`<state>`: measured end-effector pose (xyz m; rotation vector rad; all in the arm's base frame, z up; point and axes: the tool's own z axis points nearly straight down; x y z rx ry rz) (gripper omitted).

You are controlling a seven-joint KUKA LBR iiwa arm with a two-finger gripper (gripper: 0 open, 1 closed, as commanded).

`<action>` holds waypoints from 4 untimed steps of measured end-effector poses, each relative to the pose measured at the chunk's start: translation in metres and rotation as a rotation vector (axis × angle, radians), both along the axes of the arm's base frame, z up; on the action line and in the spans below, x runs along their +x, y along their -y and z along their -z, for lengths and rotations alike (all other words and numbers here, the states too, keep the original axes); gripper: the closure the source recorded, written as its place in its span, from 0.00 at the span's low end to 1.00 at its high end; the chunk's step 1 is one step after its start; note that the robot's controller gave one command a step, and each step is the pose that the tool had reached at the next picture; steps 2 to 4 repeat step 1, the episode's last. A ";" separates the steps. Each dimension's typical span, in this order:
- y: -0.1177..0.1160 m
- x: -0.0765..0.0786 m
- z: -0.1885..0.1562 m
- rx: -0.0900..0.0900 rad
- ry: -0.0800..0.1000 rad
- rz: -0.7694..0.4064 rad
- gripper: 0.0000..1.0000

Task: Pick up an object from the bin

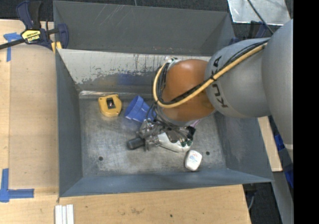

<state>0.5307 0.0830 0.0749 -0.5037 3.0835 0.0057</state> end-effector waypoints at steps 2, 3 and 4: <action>0.030 -0.005 -0.141 -0.008 -0.014 -0.361 1.00; 0.030 -0.005 -0.141 -0.008 -0.014 -0.361 1.00; 0.030 -0.005 -0.141 -0.008 -0.014 -0.361 1.00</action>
Offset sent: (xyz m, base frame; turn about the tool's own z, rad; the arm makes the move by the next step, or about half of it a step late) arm 0.0000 0.0000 0.0000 0.0000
